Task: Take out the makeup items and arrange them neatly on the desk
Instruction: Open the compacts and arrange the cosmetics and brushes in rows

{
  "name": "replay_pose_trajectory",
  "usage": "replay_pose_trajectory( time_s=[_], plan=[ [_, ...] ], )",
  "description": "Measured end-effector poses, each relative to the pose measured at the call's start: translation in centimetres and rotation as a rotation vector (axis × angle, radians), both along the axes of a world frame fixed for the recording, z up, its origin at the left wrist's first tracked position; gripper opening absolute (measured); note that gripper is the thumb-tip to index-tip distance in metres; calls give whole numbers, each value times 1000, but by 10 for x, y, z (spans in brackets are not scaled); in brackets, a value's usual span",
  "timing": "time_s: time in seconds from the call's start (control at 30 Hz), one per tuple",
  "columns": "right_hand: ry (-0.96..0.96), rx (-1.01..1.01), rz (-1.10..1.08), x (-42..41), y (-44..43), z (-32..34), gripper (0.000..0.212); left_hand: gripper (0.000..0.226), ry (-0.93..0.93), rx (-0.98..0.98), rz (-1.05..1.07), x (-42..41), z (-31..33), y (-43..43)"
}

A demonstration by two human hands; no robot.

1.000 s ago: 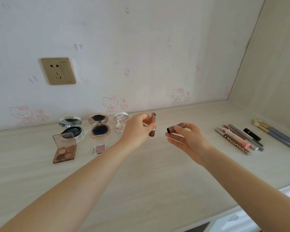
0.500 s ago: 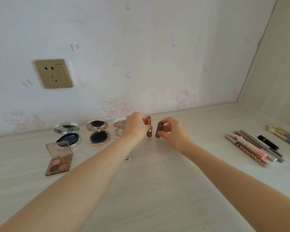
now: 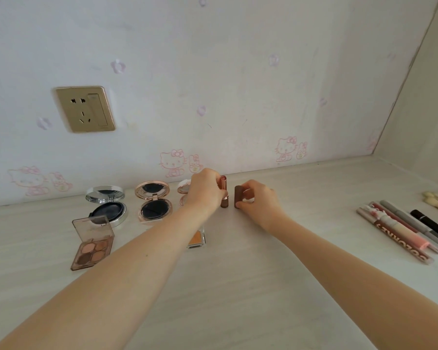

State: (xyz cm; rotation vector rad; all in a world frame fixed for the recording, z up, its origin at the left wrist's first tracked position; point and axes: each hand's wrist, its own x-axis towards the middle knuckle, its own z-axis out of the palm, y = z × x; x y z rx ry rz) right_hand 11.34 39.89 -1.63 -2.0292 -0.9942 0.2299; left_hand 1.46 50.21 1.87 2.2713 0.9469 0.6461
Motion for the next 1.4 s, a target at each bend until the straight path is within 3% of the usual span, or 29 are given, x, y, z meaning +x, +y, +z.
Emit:
replay_pose_trajectory(
  time_s=[0.47,0.7,0.9,1.13,1.4],
  plan=[
    [-29,-65,-18,8,25,-1,16,3,-16,11,59,8,-6,9],
    [-19,-66,-3,10,23,0,39,7,3,13,38,8,-10,11],
    [-17,-59,-5,14,11,-1,41,1,7,15,18,8,-12,10],
    [5,-87,5,18,-4,3,40,32,51,30,48,3,-7,6],
    [-239,-214,69,5,-31,17,41,29,70,151,0,-17,12,-7]
  ],
)
